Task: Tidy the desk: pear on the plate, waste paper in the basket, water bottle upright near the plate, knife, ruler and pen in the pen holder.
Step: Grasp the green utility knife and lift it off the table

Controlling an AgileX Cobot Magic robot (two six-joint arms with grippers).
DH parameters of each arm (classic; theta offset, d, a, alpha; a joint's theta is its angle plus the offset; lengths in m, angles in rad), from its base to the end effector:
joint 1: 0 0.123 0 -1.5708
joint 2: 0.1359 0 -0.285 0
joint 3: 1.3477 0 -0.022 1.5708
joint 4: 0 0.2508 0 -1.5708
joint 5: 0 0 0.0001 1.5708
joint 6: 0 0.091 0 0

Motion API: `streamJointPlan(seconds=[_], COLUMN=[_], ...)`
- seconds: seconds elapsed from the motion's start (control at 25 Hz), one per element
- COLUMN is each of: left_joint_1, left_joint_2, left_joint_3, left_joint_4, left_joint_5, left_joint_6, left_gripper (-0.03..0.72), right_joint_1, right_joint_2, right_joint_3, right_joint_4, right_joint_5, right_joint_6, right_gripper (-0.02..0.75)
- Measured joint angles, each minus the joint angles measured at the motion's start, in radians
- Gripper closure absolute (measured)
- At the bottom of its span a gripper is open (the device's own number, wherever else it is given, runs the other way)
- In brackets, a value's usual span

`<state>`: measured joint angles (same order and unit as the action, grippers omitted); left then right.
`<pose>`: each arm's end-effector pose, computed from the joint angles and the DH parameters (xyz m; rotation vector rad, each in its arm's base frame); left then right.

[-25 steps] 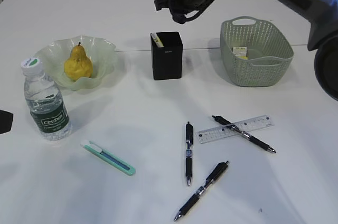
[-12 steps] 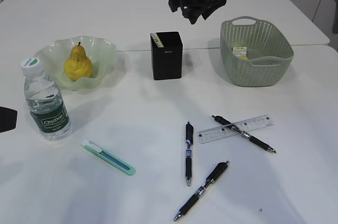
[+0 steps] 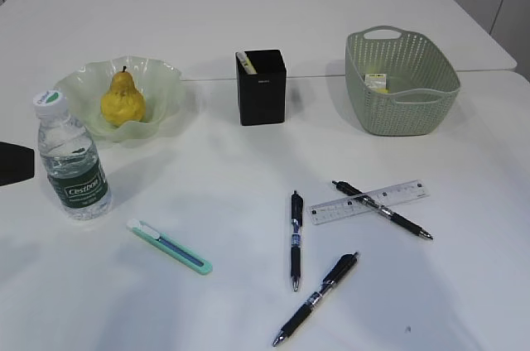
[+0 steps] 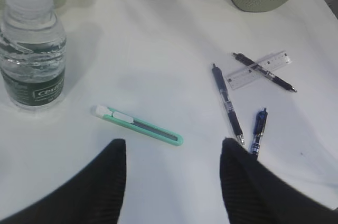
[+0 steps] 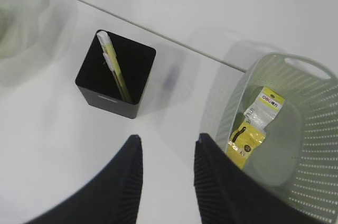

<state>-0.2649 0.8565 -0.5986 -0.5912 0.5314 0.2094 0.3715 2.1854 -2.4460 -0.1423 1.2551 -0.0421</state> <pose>0.1533 -0.0683 0.2896 0.1085 2.2368 -0.6354 0.4502 0.1622 0.3667 -0.5030 2.4122 -0.0440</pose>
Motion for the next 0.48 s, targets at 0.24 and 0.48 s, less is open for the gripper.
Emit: streamJointPlan(seconds=[0.24, 0.48], left_joint_1=[0.0, 0.0], left_joint_2=[0.0, 0.0], left_joint_3=[0.0, 0.0], left_joint_4=[-0.027, -0.027], left_joint_5=[0.0, 0.0], left_joint_6=[0.0, 0.0], left_gripper=[0.289, 0.289], right_joint_1=[0.0, 0.0], right_joint_2=[-0.103, -0.174], right_joint_3=[0.087, 0.229], right_joint_4=[0.019, 0.022], right_joint_5=[0.004, 0.004], right_joint_6=[-0.023, -0.034], right_gripper=[0.457, 0.457])
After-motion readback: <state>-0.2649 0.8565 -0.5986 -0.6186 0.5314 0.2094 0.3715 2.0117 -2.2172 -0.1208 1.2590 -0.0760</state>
